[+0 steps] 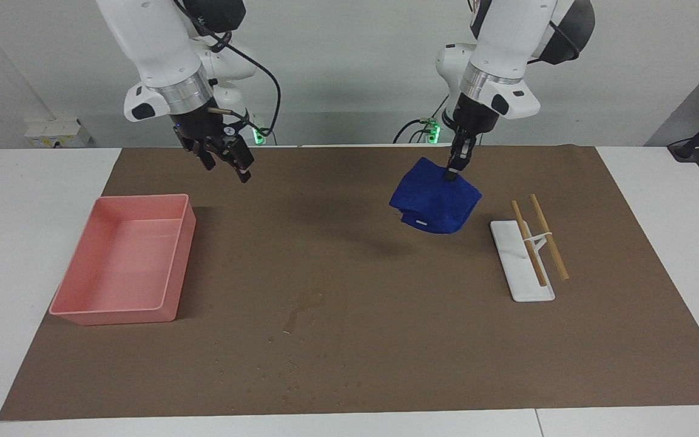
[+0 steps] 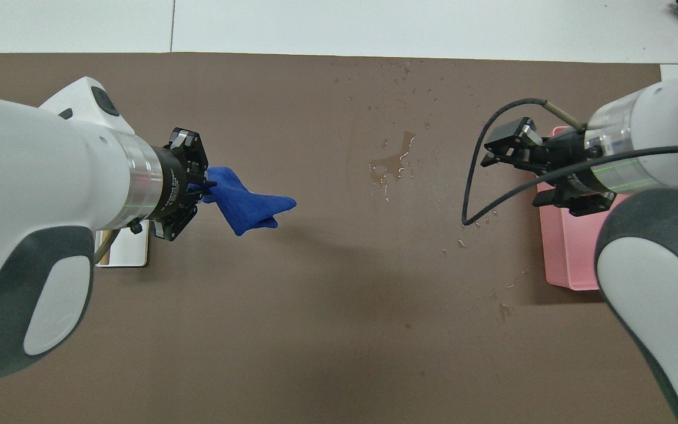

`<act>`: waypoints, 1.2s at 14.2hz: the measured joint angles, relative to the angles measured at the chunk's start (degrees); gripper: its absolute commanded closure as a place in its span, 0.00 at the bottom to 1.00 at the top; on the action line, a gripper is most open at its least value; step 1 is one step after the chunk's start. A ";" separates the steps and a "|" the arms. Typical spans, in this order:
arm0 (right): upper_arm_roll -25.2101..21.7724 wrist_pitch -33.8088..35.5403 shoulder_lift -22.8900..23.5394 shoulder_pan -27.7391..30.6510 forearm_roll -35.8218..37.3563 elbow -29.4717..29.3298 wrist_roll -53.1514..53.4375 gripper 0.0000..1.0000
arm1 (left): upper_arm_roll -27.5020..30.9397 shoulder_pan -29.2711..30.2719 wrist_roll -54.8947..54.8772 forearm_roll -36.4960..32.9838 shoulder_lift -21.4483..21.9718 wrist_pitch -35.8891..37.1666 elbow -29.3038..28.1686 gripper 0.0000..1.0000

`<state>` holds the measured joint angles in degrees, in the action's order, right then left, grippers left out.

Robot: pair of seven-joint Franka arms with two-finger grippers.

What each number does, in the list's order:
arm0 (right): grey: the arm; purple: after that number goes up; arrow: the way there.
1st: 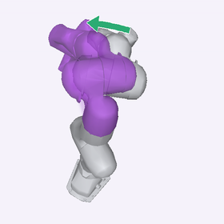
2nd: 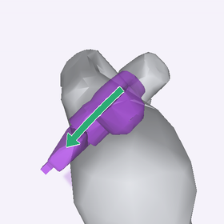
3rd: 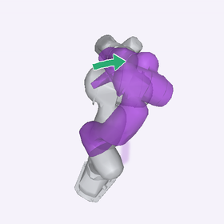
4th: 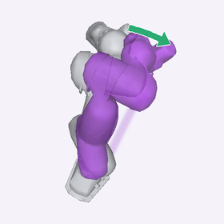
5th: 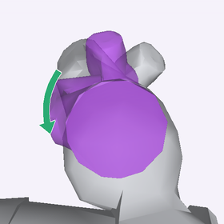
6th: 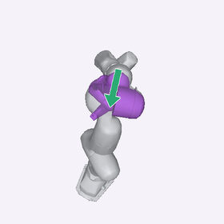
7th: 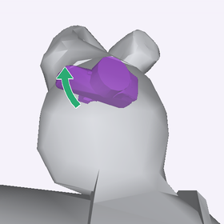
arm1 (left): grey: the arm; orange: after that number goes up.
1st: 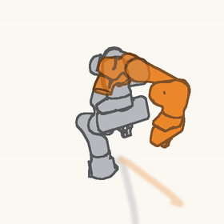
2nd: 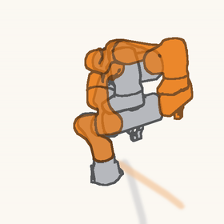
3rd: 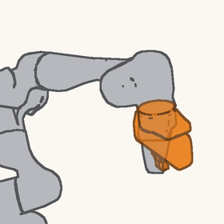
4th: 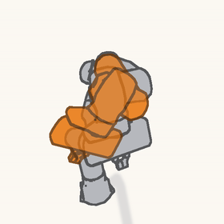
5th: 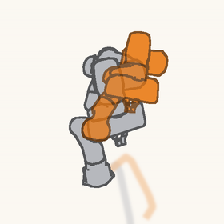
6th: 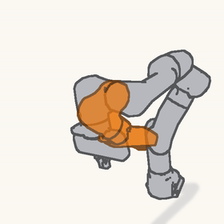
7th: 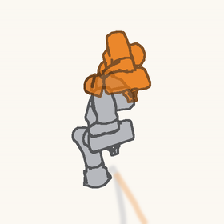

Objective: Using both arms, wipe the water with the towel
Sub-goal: 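Lift the towel with the left gripper while the right gripper approaches, then grasp the blue towel with the right gripper beside the left gripper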

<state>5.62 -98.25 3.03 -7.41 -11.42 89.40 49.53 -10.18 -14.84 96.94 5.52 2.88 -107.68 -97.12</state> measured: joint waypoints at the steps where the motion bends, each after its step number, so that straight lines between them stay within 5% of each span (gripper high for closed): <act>1: 0.02 -1.47 0.88 -0.98 -2.30 0.01 4.58 0.03 | -0.55 0.00 4.19 0.42 0.00 0.00 0.27 1.00; 8: 0.08 -6.67 2.94 -7.86 -11.17 0.09 30.23 0.04 | -3.75 -0.81 27.64 1.42 -0.26 -0.68 2.22 1.00; 15: 0.06 -11.11 2.65 -11.34 -17.00 2.35 42.63 0.04 | -3.84 -4.72 39.11 2.25 -1.68 -13.04 2.31 1.00; 17: 0.08 -13.23 1.97 -13.11 -17.01 4.72 44.76 0.20 | -3.76 -4.99 40.32 2.25 -1.75 -13.99 2.31 1.00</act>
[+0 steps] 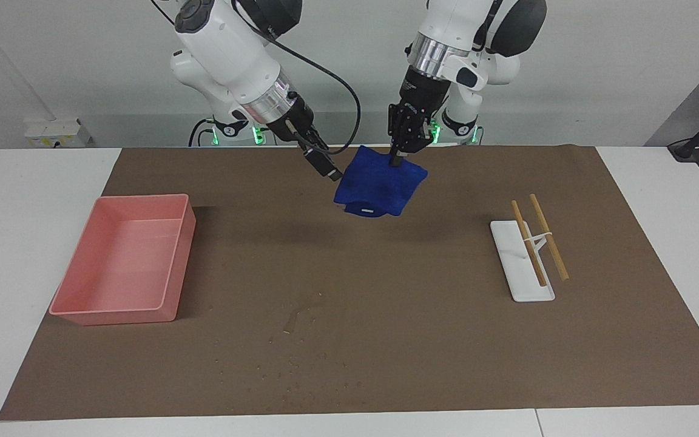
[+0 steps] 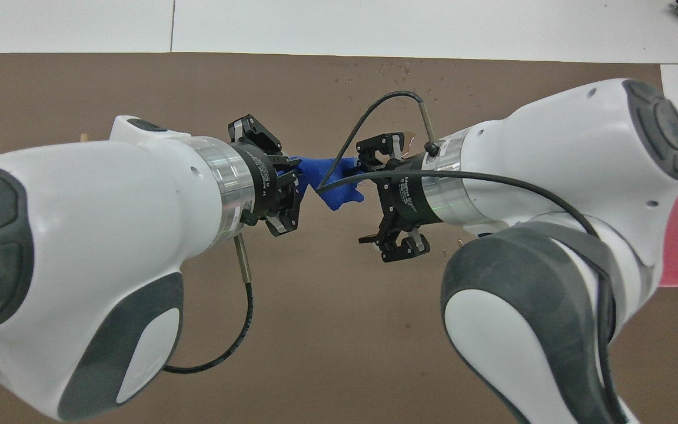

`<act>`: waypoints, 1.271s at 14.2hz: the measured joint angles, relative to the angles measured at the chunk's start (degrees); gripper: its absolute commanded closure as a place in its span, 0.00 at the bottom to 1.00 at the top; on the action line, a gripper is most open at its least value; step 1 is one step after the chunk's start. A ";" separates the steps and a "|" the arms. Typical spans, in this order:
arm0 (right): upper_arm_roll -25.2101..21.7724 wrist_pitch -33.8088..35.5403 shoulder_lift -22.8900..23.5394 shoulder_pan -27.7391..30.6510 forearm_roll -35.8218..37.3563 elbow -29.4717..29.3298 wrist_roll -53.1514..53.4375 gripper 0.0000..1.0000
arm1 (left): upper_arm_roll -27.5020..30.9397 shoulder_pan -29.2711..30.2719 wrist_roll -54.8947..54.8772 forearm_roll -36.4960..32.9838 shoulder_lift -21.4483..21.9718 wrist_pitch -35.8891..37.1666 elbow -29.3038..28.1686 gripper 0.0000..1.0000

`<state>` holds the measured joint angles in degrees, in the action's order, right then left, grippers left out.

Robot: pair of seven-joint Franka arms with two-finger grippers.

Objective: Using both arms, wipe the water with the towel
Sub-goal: 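Grasp the blue towel with the right gripper beside the left gripper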

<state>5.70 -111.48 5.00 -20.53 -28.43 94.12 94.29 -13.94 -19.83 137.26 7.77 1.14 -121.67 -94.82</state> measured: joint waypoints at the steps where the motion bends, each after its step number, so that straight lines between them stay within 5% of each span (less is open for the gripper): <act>1: 0.00 -0.86 -0.44 -0.68 0.00 0.97 0.65 0.36 | -0.01 -0.23 0.77 0.00 0.00 -0.38 0.00 1.00; 2: 0.01 -1.42 -0.83 -1.23 0.00 1.62 1.08 0.50 | -0.01 -0.55 1.58 -0.11 -0.01 -1.05 0.00 1.00; 4: 0.00 -1.82 -1.39 -1.63 0.00 2.19 1.38 0.60 | -0.07 -1.26 3.65 -1.18 -0.06 -2.36 -0.05 1.00; 5: -0.07 -2.14 -1.51 -1.62 0.00 2.21 1.42 0.55 | -0.05 -1.69 4.30 -1.66 -0.15 -2.66 -0.12 1.00; 7: -0.34 -4.01 -1.56 -1.48 0.00 2.11 1.45 0.10 | -0.02 -2.29 4.85 -1.98 -0.39 -3.02 -0.29 1.00; 9: -0.58 -7.03 -1.48 -0.64 0.02 2.11 1.45 0.02 | 0.00 -2.36 4.90 -2.10 -0.47 -3.24 -0.38 1.00; 18: -0.92 -9.25 -1.91 2.23 0.02 1.77 2.03 0.04 | -0.03 -2.43 4.90 -2.17 -0.48 -3.25 -0.62 1.00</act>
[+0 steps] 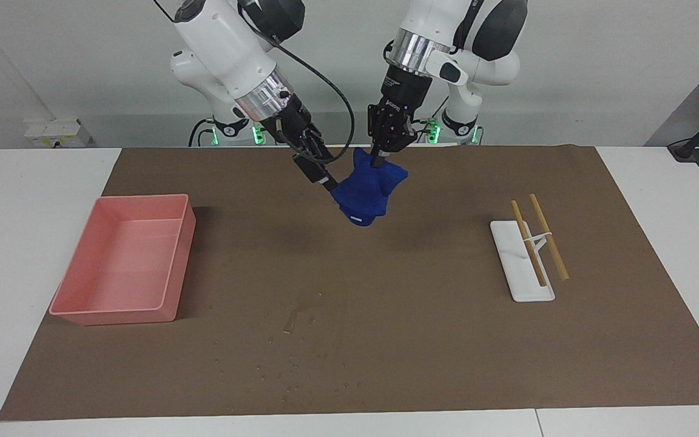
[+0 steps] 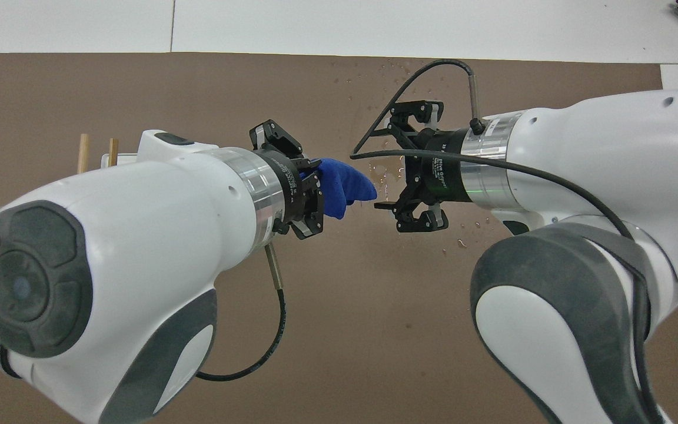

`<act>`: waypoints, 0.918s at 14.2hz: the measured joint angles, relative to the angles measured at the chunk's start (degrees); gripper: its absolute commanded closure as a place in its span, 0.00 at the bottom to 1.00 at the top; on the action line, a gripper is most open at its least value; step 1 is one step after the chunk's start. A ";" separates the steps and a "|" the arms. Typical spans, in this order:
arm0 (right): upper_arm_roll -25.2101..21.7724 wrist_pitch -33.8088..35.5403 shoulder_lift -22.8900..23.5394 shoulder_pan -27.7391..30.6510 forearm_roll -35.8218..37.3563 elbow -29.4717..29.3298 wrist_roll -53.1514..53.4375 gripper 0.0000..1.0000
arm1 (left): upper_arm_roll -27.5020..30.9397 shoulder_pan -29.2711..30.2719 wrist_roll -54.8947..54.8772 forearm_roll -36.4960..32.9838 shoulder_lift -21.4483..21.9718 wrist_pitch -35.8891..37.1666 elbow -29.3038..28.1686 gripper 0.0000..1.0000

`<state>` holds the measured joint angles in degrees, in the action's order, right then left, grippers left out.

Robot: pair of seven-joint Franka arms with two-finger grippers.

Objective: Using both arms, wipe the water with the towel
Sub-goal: 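Grasp the blue towel with the right gripper beside the left gripper, then pull the towel away with the right gripper while the left gripper opens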

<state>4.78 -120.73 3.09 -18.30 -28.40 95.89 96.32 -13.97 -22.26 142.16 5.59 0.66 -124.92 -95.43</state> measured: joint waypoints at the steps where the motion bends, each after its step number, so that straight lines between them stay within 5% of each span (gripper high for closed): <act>1: 0.03 -0.31 0.01 -0.01 0.00 0.17 2.04 0.04 | 0.00 0.00 0.00 0.00 0.00 0.00 0.00 1.00; 5: 0.51 -1.96 0.06 -0.45 0.00 1.76 8.24 0.06 | 0.00 -0.05 0.12 0.00 0.00 -0.16 0.00 1.00; 8: 0.63 -4.23 0.54 -1.49 -2.12 3.48 8.77 0.18 | -0.02 -0.38 2.50 0.00 0.00 -1.19 0.00 1.00; 10: 0.70 -5.62 1.48 -2.32 -4.02 3.89 8.81 0.44 | -0.03 -0.96 4.95 0.00 0.00 -2.30 0.00 1.00; 12: 0.92 -6.34 2.06 -2.85 -4.25 3.90 8.82 0.91 | 0.00 -1.42 6.43 -0.01 0.00 -3.66 0.00 1.00; 13: 0.94 -6.63 2.08 -3.03 -4.25 3.84 8.85 1.00 | 0.00 -1.47 6.69 -0.02 0.00 -3.80 -0.01 1.00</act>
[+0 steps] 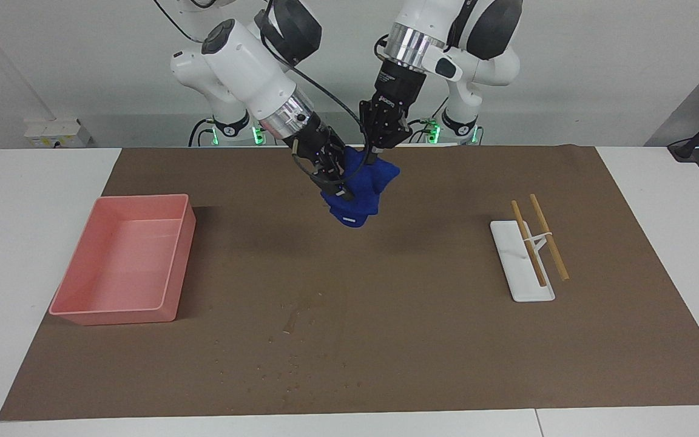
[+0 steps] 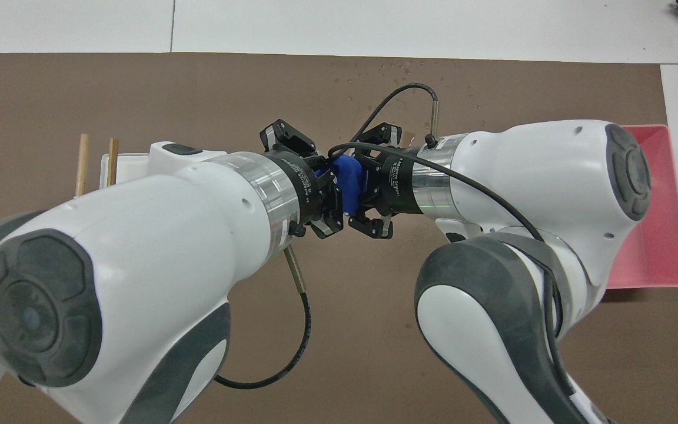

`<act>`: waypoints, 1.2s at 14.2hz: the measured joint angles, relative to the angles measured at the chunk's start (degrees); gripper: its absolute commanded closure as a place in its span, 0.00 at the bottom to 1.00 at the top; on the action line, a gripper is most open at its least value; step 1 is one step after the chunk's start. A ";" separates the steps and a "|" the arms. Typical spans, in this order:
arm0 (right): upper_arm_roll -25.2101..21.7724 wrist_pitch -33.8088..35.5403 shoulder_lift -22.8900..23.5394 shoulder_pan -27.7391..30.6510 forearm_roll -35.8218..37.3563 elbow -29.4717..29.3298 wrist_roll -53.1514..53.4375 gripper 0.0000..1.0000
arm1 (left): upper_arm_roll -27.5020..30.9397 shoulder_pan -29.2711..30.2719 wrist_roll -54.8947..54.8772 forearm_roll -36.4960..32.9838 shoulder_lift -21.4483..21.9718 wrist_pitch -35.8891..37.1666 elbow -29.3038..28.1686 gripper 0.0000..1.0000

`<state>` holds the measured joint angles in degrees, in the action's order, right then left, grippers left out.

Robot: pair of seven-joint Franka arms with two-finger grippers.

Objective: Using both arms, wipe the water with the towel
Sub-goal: 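Pull the towel away with the right gripper while the left gripper opens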

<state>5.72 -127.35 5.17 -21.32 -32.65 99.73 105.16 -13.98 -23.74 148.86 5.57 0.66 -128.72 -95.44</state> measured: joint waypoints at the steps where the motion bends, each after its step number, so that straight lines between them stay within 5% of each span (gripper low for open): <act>1: -0.05 -0.02 0.00 0.03 0.00 -0.18 0.02 1.00 | 0.02 0.00 0.07 0.00 0.00 -0.03 -0.01 1.00; 6: -0.27 -0.02 0.64 2.26 -0.01 -2.53 0.03 1.00 | -0.01 -0.01 0.01 0.00 -0.01 -0.49 -0.03 1.00; 7: -0.27 -0.02 0.82 2.89 -0.01 -3.05 0.03 1.00 | -0.06 -0.04 -0.29 0.00 -0.05 -0.49 -0.04 0.91; 8: -0.28 -0.02 1.03 3.25 -0.01 -3.53 -0.13 1.00 | -0.14 -0.08 -0.74 -0.01 -0.14 -0.54 -0.05 0.56; 9: -0.26 -0.02 1.27 3.51 0.03 -3.90 -1.02 1.00 | -0.21 -0.11 -1.29 -0.01 -0.24 -0.64 -0.04 0.02; 13: -0.55 -3.47 3.03 7.14 0.15 -4.08 -11.77 1.00 | 0.05 -0.13 -6.38 -0.20 -0.35 -0.14 -0.22 0.00; 17: -0.71 -6.49 8.11 8.84 0.29 -6.50 -20.10 1.00 | 0.82 0.90 -16.00 -0.47 -0.26 7.92 -0.40 0.00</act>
<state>5.01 -133.84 13.28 -12.49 -32.36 93.23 85.06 -13.15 -22.84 132.86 5.11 0.39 -120.81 -95.84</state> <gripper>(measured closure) 0.872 0.123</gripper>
